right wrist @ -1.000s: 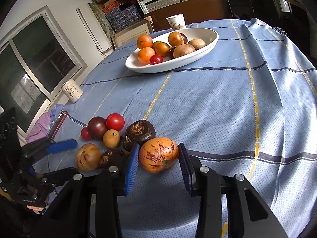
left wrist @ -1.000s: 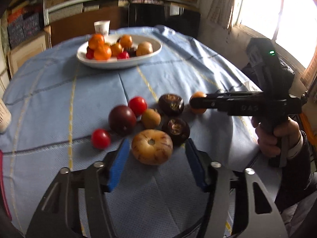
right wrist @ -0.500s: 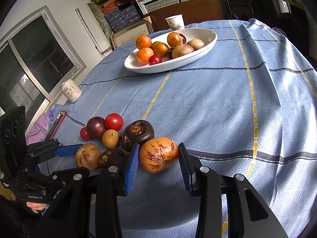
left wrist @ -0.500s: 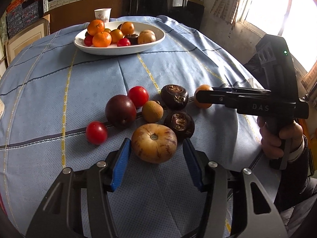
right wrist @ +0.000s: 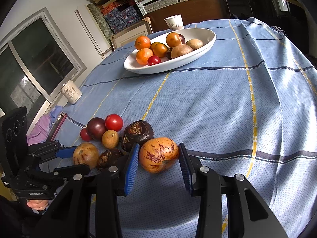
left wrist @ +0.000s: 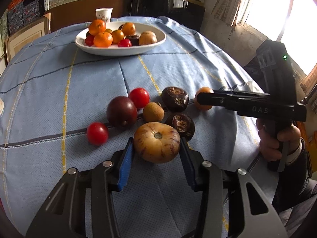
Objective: Organize fruits
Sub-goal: 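Grasp the striped tan fruit with the right tool while the left tool grasps a pale tan fruit, then carry both tan fruits to the white plate and open both tools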
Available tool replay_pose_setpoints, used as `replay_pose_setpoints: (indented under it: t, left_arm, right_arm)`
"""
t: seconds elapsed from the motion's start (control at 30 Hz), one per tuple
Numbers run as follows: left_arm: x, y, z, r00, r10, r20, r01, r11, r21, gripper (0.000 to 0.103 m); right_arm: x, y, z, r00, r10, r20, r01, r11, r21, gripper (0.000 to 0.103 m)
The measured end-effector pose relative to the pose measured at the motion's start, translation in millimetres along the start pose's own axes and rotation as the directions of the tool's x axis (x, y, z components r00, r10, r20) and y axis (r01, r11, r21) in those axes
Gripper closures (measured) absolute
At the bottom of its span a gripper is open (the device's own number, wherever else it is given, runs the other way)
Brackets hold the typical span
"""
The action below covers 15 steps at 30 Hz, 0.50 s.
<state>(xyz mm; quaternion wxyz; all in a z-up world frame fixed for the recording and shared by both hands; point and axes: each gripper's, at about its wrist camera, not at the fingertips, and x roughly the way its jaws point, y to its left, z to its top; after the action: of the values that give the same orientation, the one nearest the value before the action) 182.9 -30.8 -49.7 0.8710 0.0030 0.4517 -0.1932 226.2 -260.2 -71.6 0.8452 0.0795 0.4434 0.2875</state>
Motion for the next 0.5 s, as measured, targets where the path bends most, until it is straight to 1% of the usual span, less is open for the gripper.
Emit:
replay_pose_setpoints:
  t: [0.1,0.17,0.23,0.27,0.37,0.43,0.5]
  left_arm:
    - [-9.3,2.2,4.3,1.000,0.019,0.012,-0.019,0.999,0.030,0.058]
    - [-15.3,7.0,11.3,1.000,0.007,0.012,-0.007,0.999,0.038,0.058]
    - [-22.1,14.0,25.8,1.000,-0.017,0.016,0.016,0.999,0.042,0.058]
    - [-25.8,17.4,35.7,0.999,-0.018,0.028,0.016,0.999,0.046,0.058]
    - [-30.9,27.6,73.7,0.995,0.027,0.101,-0.032,0.998,0.055,0.058]
    - [-26.5,36.5,99.2,0.991,0.036,0.132,-0.040,0.999,0.029,0.058]
    - [-15.4,47.2,126.9,0.987,0.040,0.155,-0.038,0.999,-0.012,0.058]
  right_arm:
    - [-2.2,0.9,1.5,1.000,-0.019,0.002,0.019,1.000,0.002,0.063]
    - [-6.3,7.2,7.3,1.000,-0.030,0.004,0.030,0.999,-0.026,0.063]
    - [-13.9,16.7,22.0,0.999,-0.028,0.018,0.030,0.997,-0.068,0.063]
    - [-15.9,19.6,27.8,0.999,-0.031,0.028,0.034,0.996,-0.080,0.063]
    - [-21.8,29.7,61.0,0.993,-0.062,0.101,0.074,0.990,-0.122,0.063]
    - [-18.6,31.4,84.5,0.984,-0.088,0.158,0.108,0.986,-0.128,0.063]
    - [-7.7,26.7,110.3,0.971,-0.120,0.207,0.144,0.984,-0.105,0.063]
